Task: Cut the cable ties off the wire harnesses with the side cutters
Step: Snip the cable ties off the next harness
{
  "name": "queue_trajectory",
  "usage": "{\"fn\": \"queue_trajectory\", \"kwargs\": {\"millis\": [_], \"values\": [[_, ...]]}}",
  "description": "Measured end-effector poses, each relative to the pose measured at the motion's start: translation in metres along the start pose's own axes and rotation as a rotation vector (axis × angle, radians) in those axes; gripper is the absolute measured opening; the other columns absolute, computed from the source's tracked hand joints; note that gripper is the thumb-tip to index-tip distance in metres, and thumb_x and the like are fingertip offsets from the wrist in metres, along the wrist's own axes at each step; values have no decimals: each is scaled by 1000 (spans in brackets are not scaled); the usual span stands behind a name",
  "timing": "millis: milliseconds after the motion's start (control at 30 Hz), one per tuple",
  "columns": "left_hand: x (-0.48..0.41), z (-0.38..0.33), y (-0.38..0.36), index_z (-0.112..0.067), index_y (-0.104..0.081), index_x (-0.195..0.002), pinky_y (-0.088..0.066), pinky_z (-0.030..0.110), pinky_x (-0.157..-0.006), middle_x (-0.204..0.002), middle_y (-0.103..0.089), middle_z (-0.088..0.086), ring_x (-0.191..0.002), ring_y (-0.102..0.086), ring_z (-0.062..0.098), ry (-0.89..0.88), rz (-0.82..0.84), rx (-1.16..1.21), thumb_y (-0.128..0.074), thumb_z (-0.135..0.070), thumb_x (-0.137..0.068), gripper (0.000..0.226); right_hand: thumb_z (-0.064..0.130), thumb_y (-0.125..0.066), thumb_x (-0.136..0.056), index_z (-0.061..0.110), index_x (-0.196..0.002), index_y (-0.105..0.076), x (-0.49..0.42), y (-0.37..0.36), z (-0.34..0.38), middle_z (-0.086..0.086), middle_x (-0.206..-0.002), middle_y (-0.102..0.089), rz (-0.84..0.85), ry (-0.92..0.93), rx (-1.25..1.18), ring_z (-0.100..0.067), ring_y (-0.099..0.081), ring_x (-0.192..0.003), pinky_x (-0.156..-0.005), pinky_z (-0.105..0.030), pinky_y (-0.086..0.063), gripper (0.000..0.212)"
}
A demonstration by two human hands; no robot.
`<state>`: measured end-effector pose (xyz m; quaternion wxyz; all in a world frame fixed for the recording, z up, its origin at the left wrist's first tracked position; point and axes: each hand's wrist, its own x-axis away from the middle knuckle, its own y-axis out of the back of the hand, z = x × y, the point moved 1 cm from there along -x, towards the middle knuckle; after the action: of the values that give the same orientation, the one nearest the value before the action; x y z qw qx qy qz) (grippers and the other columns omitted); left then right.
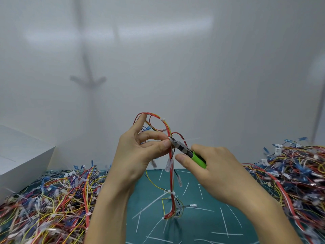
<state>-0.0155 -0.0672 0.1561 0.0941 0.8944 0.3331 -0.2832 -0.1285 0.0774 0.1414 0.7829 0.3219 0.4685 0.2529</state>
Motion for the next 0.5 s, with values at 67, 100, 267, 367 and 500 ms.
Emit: {"fn": "queue_trajectory", "kwargs": {"millis": [67,100,267,367,500], "values": [[0,0,0,-41,-40,-125,-58,23,-73,-86,-76,-1,-70,-71,14,-10,2,-2,-80,-22,-60,78,81,-29,-79,37,-64,-43,0,0,-1,1,-52,-41,-2,-1,-3,-15,-40,-53,-50,-30,-24,48],[0,-1,0,-42,-42,-120,-58,23,-72,-86,-76,-1,-70,-71,14,-11,3,3,-80,-22,-60,74,81,-29,-79,35,-63,-43,0,0,-1,1,-52,-42,-1,-3,-1,-15,-40,-53,-49,-30,-24,51],[0,1,-1,-38,-32,-132,-58,22,-76,-85,-76,-1,-71,-72,12,-6,7,-9,-80,-22,-61,87,81,-28,-79,25,-62,-40,0,0,-3,1,-53,-42,17,-16,10,-14,-39,-52,-50,-29,-26,59],[0,1,-1,-41,-39,-123,-59,25,-79,-86,-76,-2,-72,-72,12,-16,3,-26,-81,-23,-60,78,82,-26,-77,24,-62,-41,0,1,-2,0,-53,-43,27,-21,10,-14,-39,-51,-50,-28,-25,62],[-1,2,-2,-34,-28,-140,-59,25,-80,-83,-76,-1,-72,-72,13,-6,6,-35,-80,-22,-60,96,78,-31,-80,24,-61,-41,0,1,-3,-1,-52,-42,32,-32,13,-15,-39,-51,-49,-27,-24,59]]}}
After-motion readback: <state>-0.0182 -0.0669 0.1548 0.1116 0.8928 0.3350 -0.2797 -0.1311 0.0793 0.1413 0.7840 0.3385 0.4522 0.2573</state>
